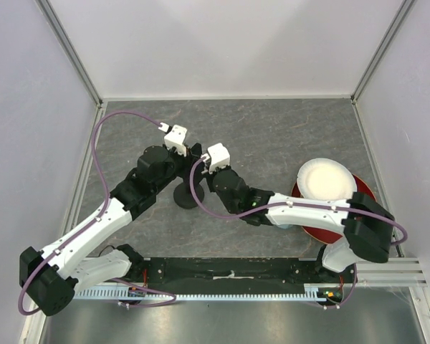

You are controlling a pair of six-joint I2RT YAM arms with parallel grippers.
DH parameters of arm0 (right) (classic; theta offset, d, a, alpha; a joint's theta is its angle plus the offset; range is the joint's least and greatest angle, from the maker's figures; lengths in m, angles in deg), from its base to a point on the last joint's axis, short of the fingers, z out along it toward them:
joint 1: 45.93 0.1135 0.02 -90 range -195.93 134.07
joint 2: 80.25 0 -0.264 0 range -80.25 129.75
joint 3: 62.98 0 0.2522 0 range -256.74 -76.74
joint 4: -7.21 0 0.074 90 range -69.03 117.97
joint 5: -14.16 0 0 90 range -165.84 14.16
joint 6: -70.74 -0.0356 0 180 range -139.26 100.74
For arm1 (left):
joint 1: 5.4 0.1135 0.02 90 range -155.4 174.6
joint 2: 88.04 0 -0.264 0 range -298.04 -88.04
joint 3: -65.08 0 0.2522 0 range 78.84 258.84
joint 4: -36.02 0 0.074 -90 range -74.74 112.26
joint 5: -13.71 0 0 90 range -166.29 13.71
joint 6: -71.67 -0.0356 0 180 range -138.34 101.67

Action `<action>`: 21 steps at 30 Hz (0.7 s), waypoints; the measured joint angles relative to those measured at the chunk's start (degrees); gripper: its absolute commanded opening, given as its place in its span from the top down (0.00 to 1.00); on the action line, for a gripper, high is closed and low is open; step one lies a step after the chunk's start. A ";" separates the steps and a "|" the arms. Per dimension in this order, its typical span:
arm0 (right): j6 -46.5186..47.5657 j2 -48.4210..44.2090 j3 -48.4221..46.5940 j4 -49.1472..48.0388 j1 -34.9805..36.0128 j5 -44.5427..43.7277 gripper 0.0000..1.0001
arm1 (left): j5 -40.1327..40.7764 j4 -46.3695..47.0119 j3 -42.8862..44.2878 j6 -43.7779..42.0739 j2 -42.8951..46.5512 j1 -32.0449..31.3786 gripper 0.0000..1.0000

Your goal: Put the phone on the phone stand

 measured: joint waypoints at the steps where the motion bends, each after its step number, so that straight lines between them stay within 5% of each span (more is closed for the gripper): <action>1: 0.70 -1.36 0.02 1.46 0.00 0.92 0.96 | 0.24 0.22 0.00 -0.17 -0.09 0.15 0.98; 8: 3.76 -13.79 3.26 6.25 -1.66 15.02 0.76 | 3.06 0.90 -0.13 -2.23 -0.22 1.01 0.98; 12: 3.28 -17.14 5.35 6.82 -9.86 29.53 0.70 | 2.25 0.72 -0.28 -3.10 0.46 1.03 0.98; 21: 3.48 -17.90 9.97 7.32 -19.15 55.56 0.53 | -10.95 -1.70 -1.36 -8.37 3.26 2.14 0.98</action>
